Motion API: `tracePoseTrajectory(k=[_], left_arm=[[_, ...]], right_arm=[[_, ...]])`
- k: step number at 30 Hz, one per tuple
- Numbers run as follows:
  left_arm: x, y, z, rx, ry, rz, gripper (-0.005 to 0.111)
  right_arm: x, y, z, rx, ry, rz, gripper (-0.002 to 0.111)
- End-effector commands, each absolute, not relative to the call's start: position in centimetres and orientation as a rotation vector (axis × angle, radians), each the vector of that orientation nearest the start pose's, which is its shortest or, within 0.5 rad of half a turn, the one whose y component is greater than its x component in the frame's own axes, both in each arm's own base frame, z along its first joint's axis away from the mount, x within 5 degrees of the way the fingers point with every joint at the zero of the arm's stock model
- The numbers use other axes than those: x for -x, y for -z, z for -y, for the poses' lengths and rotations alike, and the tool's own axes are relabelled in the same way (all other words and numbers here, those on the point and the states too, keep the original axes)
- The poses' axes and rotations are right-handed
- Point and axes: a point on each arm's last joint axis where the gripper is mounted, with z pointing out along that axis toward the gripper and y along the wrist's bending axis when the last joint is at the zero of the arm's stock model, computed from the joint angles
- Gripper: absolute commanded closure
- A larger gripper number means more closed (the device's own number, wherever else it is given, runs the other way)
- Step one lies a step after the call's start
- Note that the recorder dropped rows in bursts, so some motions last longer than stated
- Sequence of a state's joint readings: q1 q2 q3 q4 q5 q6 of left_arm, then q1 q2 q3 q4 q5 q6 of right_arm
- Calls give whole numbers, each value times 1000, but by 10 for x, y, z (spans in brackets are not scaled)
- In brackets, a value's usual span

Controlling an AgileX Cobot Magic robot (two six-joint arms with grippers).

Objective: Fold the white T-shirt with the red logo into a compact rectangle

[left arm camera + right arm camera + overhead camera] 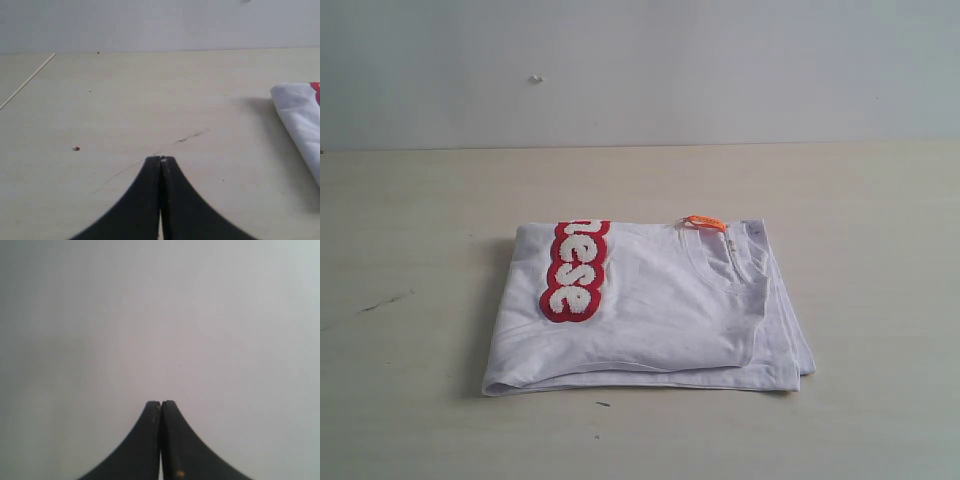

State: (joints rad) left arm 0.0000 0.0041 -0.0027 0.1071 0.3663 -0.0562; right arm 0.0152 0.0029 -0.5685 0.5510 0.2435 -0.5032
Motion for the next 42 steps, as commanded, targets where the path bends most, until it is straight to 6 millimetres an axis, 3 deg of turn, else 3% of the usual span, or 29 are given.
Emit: tracePoseTrajectory(k=[1,33,42], left_arm=[[-53,-181,-3,-3,-54,-1843,107],[-53,-181,-3,-5,-56,-1843,107],[-53,-181,-3,-5,-56,-1843,107]], right_arm=[[15,-370,-11,104,-118,-1127,108],[15,-370,-11,103,-120,-1127,108],[14,-369,-5,111,31,-1143,108]])
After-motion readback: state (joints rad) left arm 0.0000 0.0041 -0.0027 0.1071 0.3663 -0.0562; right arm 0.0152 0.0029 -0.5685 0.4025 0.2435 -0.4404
